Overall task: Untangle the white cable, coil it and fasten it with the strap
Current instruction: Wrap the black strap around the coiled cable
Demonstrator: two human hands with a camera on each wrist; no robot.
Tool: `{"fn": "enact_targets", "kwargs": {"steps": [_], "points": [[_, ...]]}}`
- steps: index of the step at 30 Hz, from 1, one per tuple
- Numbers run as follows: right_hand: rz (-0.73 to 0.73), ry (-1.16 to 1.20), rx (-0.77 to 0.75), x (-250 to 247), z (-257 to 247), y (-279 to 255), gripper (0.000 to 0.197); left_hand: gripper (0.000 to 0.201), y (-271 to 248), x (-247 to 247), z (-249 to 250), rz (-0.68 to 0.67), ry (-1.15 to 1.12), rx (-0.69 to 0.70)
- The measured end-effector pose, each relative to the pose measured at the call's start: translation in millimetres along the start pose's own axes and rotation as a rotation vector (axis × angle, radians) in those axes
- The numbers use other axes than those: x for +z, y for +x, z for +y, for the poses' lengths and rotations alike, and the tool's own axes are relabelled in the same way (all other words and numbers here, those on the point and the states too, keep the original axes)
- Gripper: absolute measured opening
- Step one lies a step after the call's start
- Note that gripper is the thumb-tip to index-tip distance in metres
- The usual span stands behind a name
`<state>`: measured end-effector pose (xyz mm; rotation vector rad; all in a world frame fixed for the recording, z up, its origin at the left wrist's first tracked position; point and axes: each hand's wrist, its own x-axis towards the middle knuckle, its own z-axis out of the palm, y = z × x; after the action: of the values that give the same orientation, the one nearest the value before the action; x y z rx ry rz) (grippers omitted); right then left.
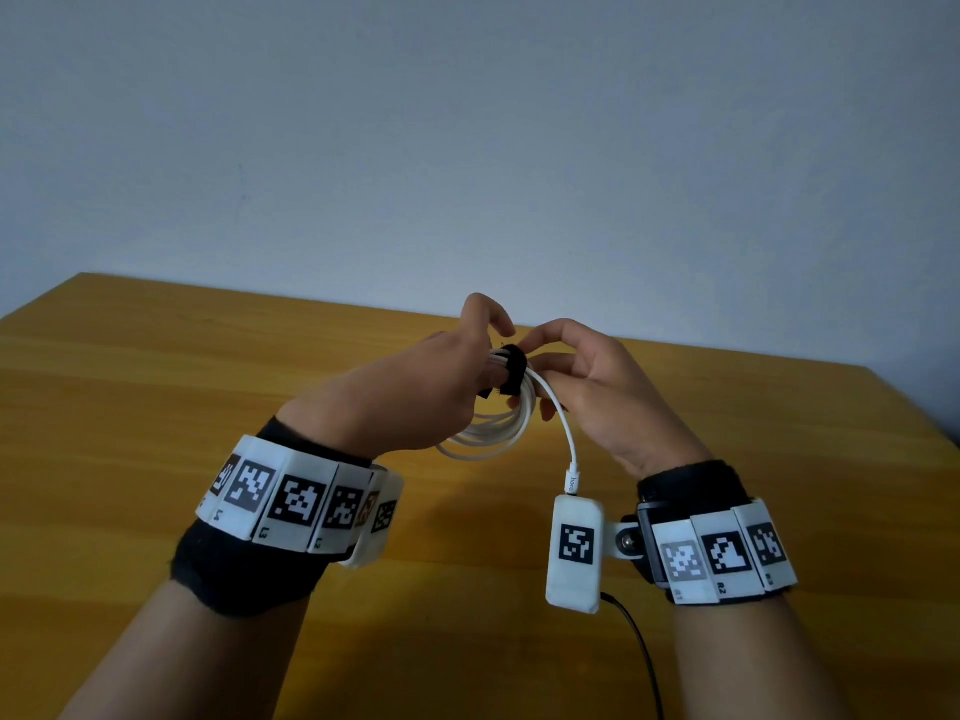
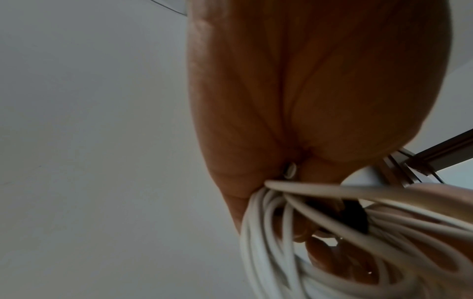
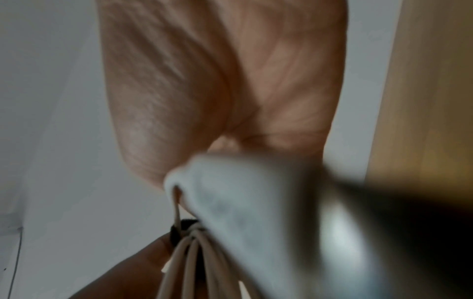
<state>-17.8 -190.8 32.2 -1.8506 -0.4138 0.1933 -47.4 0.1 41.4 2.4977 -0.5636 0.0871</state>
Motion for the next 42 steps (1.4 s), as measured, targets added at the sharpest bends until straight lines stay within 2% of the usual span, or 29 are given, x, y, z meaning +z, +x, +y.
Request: {"fn": "enact_targets", "kwargs": {"steps": [5,9,18,31,37,42], "points": [[-0.033,-0.016,-0.026,0.8,-3.8,-2.6,0.027,0.033,-0.6,0.5,-1.3,0.002,0.008,0.015],[-0.028,-0.028,-0.041,2.7,-4.8,-2.6,0.029,0.027,-1.3,-1.1,-0.8,0.000,0.003,0.011],[0.017,-0.058,-0.070,0.5,2.2,0.4,0.037,0.029,-1.3,-0.2,0.1,-0.005,0.035,0.003],[-0.041,-0.116,-0.051,-5.4,5.4,1.3,0.026,0.021,-1.8,-1.4,0.7,-0.013,0.060,0.046],[0.030,-0.022,-0.051,-0.4,4.8,2.8,0.024,0.017,-2.7,-3.1,0.4,-0.034,0.012,0.011],[0.037,0.180,0.046,0.2,3.1,4.5,0.034,0.008,-3.4,-4.4,2.8,-0.074,-0.039,-0.014]]}}
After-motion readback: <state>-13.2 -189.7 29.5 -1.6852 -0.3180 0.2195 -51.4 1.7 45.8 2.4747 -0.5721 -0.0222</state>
